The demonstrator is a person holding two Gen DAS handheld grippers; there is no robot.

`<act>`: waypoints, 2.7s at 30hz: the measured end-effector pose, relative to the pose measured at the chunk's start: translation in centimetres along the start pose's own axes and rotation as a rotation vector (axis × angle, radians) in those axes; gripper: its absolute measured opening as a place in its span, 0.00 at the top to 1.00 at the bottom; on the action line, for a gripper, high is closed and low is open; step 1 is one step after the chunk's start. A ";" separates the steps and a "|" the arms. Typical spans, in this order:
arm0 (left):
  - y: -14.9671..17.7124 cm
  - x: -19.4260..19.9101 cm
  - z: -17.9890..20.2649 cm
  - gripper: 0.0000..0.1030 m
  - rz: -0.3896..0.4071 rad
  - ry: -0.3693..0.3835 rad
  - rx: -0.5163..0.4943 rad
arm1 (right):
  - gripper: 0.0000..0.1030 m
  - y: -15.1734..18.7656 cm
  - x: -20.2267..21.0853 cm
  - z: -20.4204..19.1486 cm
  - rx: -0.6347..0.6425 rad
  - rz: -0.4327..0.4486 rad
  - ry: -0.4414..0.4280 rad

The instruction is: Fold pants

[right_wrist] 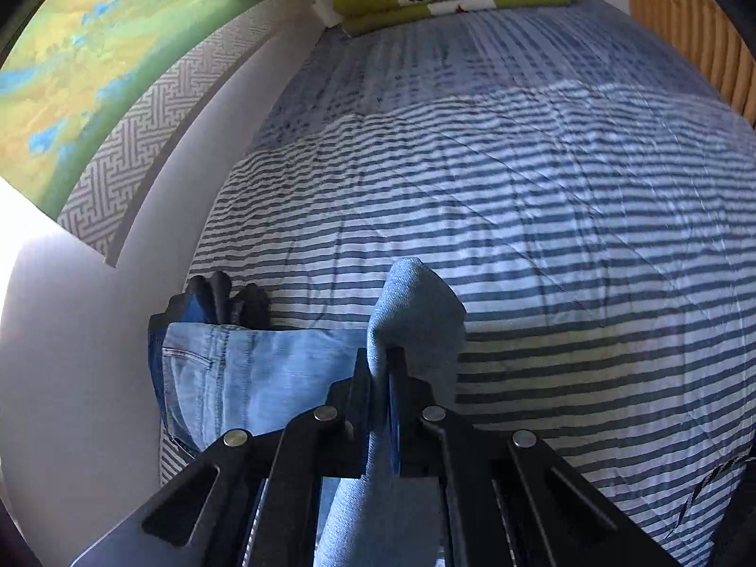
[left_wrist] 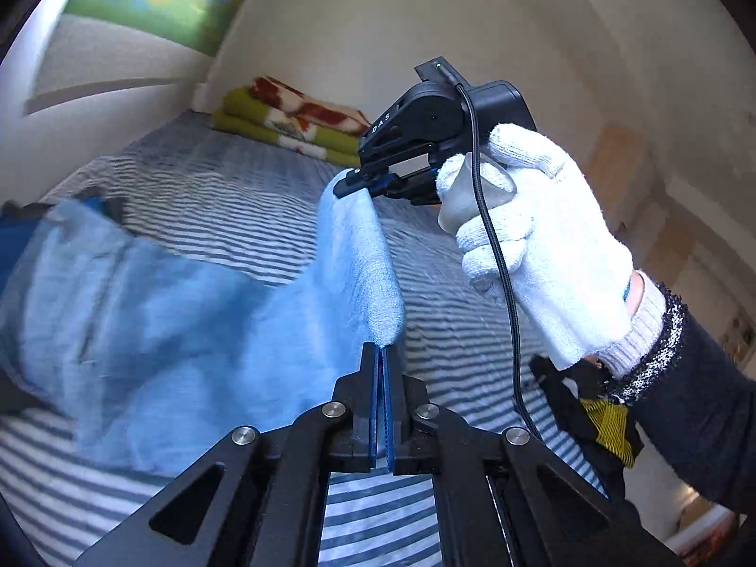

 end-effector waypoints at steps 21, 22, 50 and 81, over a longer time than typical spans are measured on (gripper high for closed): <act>4.6 8.2 -26.2 0.99 0.061 -0.222 0.339 | 0.96 4.8 -20.9 -22.4 0.208 -0.161 0.150; 4.6 8.0 -26.3 0.99 0.060 -0.223 0.346 | 0.96 4.6 -21.1 -22.3 0.182 -0.162 0.140; 2.5 4.0 -25.0 0.39 -0.032 -0.292 0.296 | 0.65 15.1 -7.8 -3.4 0.246 -0.173 -0.057; -6.9 -4.5 -18.5 0.75 -0.113 -0.422 0.067 | 0.64 24.6 -11.1 -4.8 0.395 -0.264 -0.174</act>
Point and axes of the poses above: each gripper's, at about its wrist camera, not at the fingertips, and x roughly against the way its jaws point, z to its right, y to its underside, the point moved 10 cm from there along -x, roughly the way its jaws point, and after that the axes turned 3 degrees about -y, right-handed, at the moved point
